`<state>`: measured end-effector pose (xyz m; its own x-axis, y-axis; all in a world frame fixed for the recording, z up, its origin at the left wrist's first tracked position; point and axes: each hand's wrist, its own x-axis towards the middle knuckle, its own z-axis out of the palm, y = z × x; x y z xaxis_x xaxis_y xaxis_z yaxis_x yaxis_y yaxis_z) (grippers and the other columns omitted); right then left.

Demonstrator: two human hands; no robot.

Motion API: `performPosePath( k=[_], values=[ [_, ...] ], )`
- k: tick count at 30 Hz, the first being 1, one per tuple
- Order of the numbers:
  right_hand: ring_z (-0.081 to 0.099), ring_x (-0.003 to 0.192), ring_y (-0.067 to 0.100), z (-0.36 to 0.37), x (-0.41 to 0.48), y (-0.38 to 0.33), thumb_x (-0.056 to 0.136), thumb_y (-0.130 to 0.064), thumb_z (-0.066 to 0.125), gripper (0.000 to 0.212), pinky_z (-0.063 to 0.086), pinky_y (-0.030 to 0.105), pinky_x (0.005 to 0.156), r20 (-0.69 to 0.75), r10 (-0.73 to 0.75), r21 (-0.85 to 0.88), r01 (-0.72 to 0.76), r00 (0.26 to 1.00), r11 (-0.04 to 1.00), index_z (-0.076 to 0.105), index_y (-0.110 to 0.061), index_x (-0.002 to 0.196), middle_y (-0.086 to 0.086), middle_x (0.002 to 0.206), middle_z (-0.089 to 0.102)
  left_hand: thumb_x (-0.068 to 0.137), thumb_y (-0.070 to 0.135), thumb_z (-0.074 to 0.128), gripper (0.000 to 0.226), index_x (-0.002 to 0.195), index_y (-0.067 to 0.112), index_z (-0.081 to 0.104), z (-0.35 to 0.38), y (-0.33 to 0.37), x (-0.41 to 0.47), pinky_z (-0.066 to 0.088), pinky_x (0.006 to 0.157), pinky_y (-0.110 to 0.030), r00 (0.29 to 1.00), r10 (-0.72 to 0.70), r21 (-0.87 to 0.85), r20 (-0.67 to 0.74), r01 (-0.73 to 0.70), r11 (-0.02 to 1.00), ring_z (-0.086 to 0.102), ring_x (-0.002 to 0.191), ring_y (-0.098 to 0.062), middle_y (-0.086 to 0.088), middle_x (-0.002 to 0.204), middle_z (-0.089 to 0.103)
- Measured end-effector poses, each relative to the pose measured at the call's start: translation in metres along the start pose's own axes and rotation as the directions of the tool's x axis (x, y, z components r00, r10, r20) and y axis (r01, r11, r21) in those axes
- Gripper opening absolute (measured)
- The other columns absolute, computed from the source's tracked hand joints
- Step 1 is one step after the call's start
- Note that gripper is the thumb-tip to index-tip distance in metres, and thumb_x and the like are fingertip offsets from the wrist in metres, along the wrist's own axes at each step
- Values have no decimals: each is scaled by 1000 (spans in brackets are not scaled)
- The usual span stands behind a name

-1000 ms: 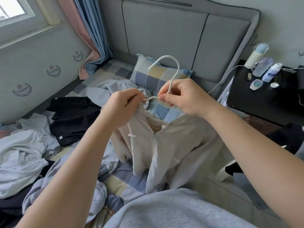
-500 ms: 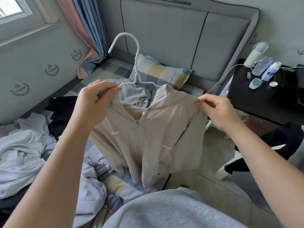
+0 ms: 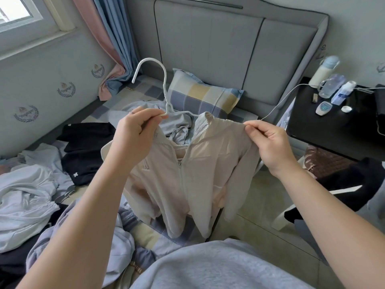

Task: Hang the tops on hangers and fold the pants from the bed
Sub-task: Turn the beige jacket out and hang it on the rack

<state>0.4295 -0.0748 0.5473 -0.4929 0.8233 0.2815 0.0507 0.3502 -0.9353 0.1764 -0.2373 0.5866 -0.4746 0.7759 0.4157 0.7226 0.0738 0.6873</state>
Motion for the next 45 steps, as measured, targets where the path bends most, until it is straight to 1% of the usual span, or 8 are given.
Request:
performPosePath(
  k=[9, 15, 19, 24, 30, 34, 37, 45],
  values=[
    [43, 65, -4, -13, 4, 5, 99, -23, 55, 25, 35, 11, 62, -76, -8, -110, 0, 997, 994, 62, -27, 75, -20, 64, 52, 100, 13, 59, 18, 103, 16, 77, -8, -6, 3, 42, 76, -12, 999, -18, -9, -36, 18, 1000, 55, 84, 1, 4, 97, 68],
    [57, 81, -4, -28, 14, 4, 100, -18, 55, 24, 48, 21, 79, -212, 7, -188, -48, 977, 981, 67, -33, 87, -22, 83, 67, 99, 18, 58, 26, 92, 39, 72, -15, -12, 6, 47, 72, -29, 999, -30, -129, -13, 28, 991, 53, 73, -4, 2, 97, 71],
    [61, 109, 3, -26, 11, -6, 99, -18, 57, 24, 47, 22, 98, -27, 40, -243, -46, 999, 969, 62, -32, 119, -9, 117, 67, 98, 18, 59, 23, 93, 34, 73, -14, -10, 5, 45, 71, -27, 1000, 3, -150, 17, -1, 989, 53, 79, -9, 8, 88, 63],
    [64, 104, -2, -23, -14, -15, 104, -25, 54, 21, 49, 19, 88, 295, 98, -333, 6, 951, 943, 68, -40, 109, -19, 107, 71, 97, 9, 61, 19, 97, 23, 73, 0, 7, 0, 38, 72, -10, 996, 68, -152, 59, -58, 987, 53, 81, 0, 23, 82, 56],
    [67, 97, 13, -50, -62, -16, 101, -11, 56, 26, 50, 25, 84, 159, 95, -243, -55, 983, 969, 72, -31, 105, -7, 100, 73, 96, 7, 63, 17, 102, 19, 74, 28, 35, 3, 40, 70, -8, 965, 172, -220, 197, -127, 967, 54, 79, 2, 10, 90, 59],
    [65, 86, 12, -78, -100, -25, 97, -20, 57, 23, 48, 20, 76, -57, 42, -225, -54, 997, 973, 73, -36, 102, -8, 92, 72, 90, 72, 40, 45, 84, 40, 71, 47, 21, 22, 44, 69, -23, 915, -21, -100, 403, 67, 993, 56, 74, -6, 12, 76, 63],
    [65, 90, 24, -105, -125, -23, 92, -29, 58, 18, 48, 25, 79, -176, 93, -234, -134, 980, 963, 73, -37, 97, -1, 92, 72, 64, 101, 32, 83, 67, 23, 62, 71, 10, 34, 39, 62, -28, 779, -212, 62, 589, 219, 974, 51, 61, -13, 9, 64, 55],
    [67, 85, 2, -178, -196, -24, 83, -14, 65, 21, 48, 12, 78, -376, 225, -147, -298, 899, 943, 74, -31, 91, -9, 87, 75, 90, 36, 65, 18, 84, 25, 78, 154, 69, 12, 44, 71, -25, 620, 109, -305, 777, 220, 926, 58, 72, -10, 3, 76, 67]
  ],
)
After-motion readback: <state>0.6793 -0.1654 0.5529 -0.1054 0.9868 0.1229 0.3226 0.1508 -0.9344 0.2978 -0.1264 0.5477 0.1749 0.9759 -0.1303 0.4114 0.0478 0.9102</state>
